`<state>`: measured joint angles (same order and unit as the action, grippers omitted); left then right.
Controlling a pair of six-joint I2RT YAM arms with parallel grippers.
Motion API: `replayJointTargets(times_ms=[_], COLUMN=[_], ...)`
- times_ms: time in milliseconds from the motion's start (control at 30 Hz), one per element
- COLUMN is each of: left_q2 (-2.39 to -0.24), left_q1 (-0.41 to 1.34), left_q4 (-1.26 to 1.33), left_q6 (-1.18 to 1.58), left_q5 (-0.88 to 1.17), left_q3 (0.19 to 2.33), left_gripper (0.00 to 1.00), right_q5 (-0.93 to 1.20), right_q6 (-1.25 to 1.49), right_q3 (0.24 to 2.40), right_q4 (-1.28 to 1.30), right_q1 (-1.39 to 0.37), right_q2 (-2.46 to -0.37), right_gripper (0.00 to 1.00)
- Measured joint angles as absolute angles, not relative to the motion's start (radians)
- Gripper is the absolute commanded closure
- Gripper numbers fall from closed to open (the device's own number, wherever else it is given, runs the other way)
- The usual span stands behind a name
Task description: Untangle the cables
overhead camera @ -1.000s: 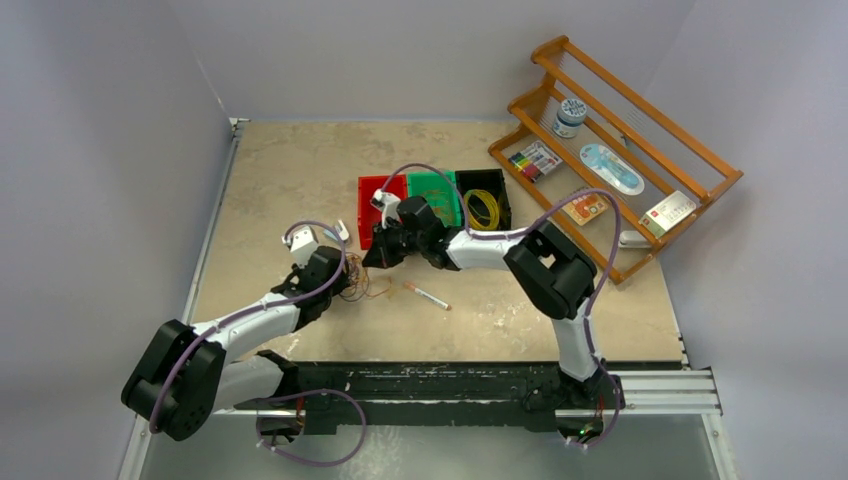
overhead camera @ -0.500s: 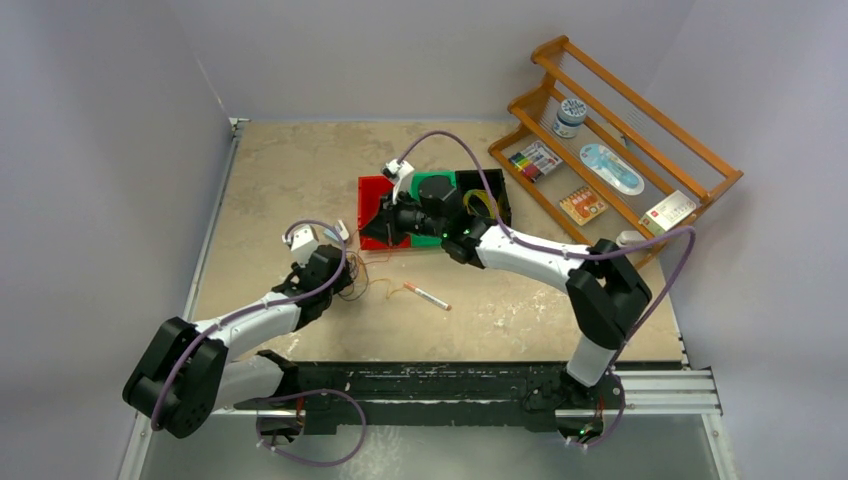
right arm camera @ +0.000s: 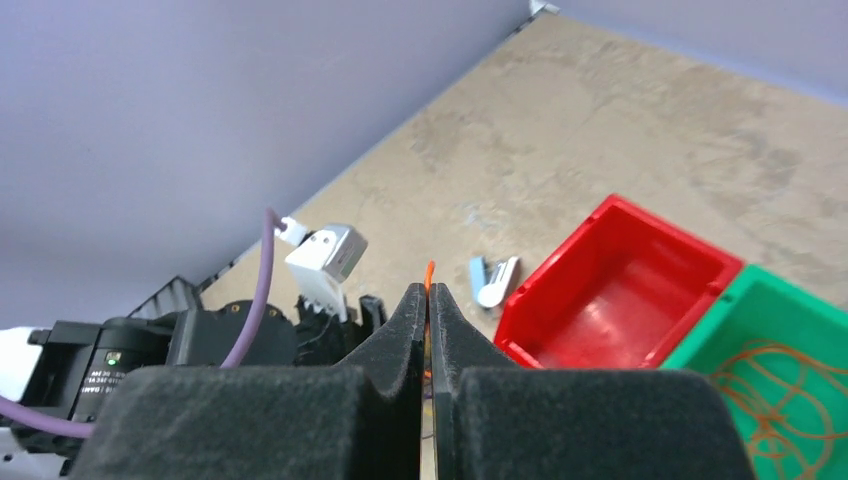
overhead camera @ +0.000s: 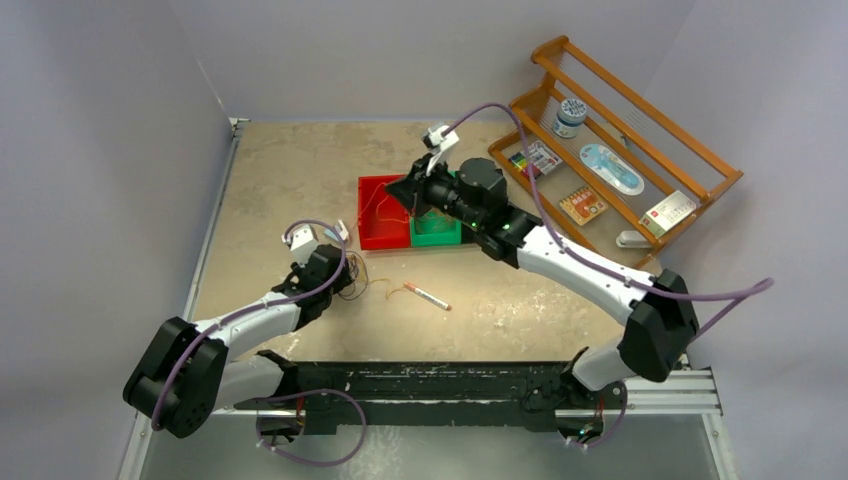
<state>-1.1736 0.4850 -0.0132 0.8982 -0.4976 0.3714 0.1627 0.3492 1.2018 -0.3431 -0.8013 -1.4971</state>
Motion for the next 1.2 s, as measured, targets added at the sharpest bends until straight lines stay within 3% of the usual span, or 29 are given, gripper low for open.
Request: replayJointTargets(times_ms=[567,1200], left_q2=[-1.174,-1.017], left_q1=[0.485,0.485], left_q4=[-0.012,-0.1], left_q6=[0.898,0.844], left_q5=[-0.498,-0.489], left_q3=[0.371,0.413], left_gripper=[0.5,0.43], right_q5=[-0.07,-0.139], right_q6=[0.2,0.126], right_q3=[1.212,1.233], right_q4=[-0.283,-0.223], right_q1=[-0.677,-0.666], right_q2=[-1.258,-1.251], right_gripper=[1.0,1.0])
